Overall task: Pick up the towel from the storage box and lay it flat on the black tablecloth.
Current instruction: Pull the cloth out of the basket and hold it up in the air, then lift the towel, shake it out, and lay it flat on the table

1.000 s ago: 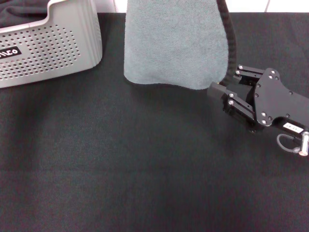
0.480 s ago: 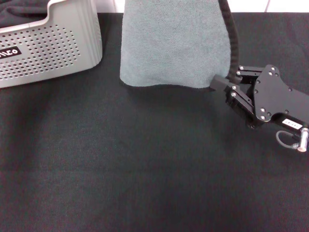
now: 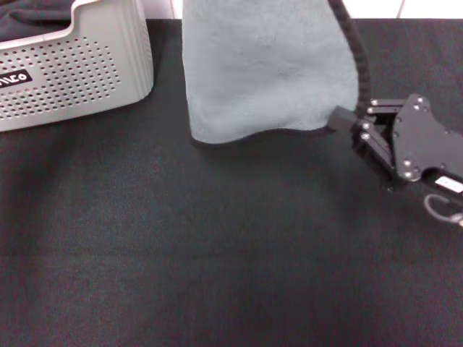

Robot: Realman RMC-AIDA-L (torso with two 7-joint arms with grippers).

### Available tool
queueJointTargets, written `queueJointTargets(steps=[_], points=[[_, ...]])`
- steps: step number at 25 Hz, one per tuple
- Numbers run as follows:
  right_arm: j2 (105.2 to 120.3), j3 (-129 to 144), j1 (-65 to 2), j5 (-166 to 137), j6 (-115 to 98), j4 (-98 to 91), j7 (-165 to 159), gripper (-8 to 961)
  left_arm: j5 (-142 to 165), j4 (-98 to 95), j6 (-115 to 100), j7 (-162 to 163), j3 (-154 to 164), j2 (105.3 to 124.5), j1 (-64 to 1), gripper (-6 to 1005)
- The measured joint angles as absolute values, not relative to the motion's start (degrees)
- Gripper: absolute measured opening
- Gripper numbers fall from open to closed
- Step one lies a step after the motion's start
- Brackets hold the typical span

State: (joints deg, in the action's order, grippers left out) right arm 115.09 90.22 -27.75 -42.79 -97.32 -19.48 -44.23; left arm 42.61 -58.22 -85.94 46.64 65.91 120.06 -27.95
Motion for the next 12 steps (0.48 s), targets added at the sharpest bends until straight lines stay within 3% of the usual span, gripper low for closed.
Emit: queueJointTargets(steps=[8, 12], points=[[109.14, 88.13, -21.55, -44.08, -97.11, -33.76, -56.6, 18, 40.51, -58.31, -91.58, 53.43, 65.2, 119.9, -19.15, 13], [108.49, 79.79, -16.92, -51.23, -97.11, -44.93, -65.48, 16, 40.41, -57.49, -91.68, 60.26, 62.52, 119.86, -14.68, 13]])
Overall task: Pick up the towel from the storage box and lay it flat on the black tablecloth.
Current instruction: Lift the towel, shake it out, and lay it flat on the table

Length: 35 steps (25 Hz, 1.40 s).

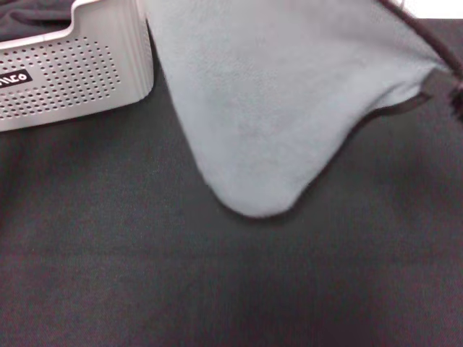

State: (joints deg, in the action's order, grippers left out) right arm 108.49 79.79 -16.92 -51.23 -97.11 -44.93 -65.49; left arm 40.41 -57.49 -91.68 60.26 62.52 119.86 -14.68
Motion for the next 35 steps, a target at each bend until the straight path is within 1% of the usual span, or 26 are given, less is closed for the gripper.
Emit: queueJointTargets(steps=[3, 7, 9, 10, 22, 25, 31, 35], points=[[109.79, 72.58, -13.88, -58.09, -97.37, -54.18, -72.08, 16, 40.4, -56.04, -91.7, 64.17, 61.59, 119.88, -11.57, 13], [112.87, 65.46, -11.77, -65.84, -97.82, -64.07, -79.28, 17, 41.06, -53.77, -92.33, 65.29, 61.62, 119.83, -8.6, 12], [113.8, 63.78, -11.52, -68.01, -98.11, -67.21, -81.63, 17, 41.94, -52.83, -94.06, 64.99, 61.72, 119.89, -7.29, 12], [113.98, 63.43, -11.47, -68.52, -98.36, -68.5, -82.61, 17, 42.45, -52.19, -95.22, 65.06, 61.72, 119.87, -6.81, 12], [114.01, 62.53, -11.37, -70.8, -100.09, -78.05, -92.93, 20, 48.33, -49.34, -110.54, 69.82, 61.57, 118.5, -2.34, 15], [114.07, 62.64, -11.29, -70.87, -103.38, -79.79, -95.01, 21, 50.28, -49.22, -114.43, 70.85, 61.53, 118.33, -1.63, 15], [114.32, 63.64, -11.29, -70.48, -112.17, -80.79, -96.42, 23, 53.35, -49.94, -116.41, 78.42, 62.18, 116.97, -1.37, 14], [114.41, 66.29, -10.41, -70.14, -113.44, -79.49, -95.28, 24, 55.19, -49.89, -116.62, 79.19, 62.5, 116.28, -1.32, 14]])
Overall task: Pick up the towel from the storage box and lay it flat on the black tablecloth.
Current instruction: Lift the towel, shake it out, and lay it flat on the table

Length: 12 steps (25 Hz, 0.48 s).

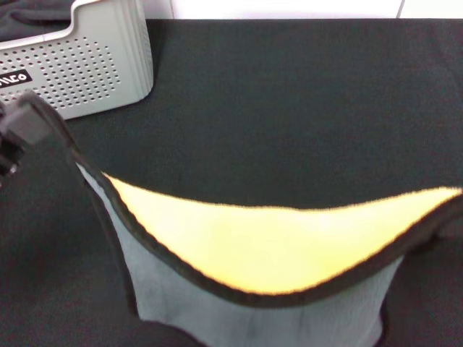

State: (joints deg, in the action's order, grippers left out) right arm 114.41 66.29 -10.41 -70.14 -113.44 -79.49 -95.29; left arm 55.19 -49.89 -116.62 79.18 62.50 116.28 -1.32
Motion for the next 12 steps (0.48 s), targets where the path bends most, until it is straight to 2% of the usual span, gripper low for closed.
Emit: queueJointTargets(steps=[7, 12], points=[[114.44, 68.2, -10.28, -70.36, -116.58, -74.06, -93.39, 27, 60.8, -48.29, -116.63, 78.61, 64.81, 115.37, -1.68, 15], [114.43, 66.94, -13.58, -73.07, -114.36, -60.3, -89.52, 28, 66.28, -38.47, -116.45, 74.99, 64.52, 114.75, -5.52, 14]])
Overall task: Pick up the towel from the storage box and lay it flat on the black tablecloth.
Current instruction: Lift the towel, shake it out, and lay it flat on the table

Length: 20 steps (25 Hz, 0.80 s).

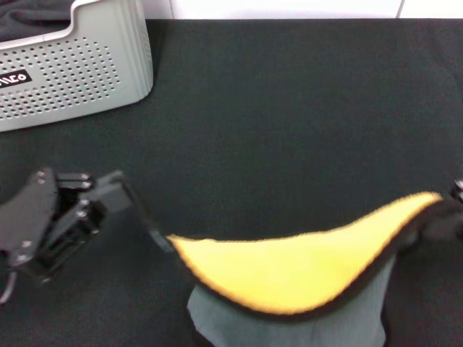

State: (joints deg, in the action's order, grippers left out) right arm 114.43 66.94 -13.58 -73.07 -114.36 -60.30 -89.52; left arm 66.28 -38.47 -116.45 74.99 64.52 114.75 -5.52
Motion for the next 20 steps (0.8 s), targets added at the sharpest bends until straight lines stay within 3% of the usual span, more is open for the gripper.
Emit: queueJointTargets(steps=[1, 6, 15, 20], points=[[114.43, 66.38, -14.44, -74.01, -112.96, -57.47, -88.45, 29, 68.61, -28.77, -116.23, 67.78, 64.4, 114.31, -9.4, 14], [114.03, 65.37, -19.82, -76.55, -107.35, -45.39, -83.05, 30, 69.4, -17.91, -112.12, 62.64, 63.96, 113.86, -15.9, 14], [114.42, 65.63, -26.65, -79.47, -92.7, -35.27, -78.31, 33, 67.83, -16.34, -94.04, 62.09, 59.53, 118.91, -21.35, 15], [115.2, 65.77, -28.36, -81.42, -83.84, -34.33, -78.32, 35, 65.79, -14.73, -88.92, 58.43, 53.23, 119.98, -23.15, 15]])
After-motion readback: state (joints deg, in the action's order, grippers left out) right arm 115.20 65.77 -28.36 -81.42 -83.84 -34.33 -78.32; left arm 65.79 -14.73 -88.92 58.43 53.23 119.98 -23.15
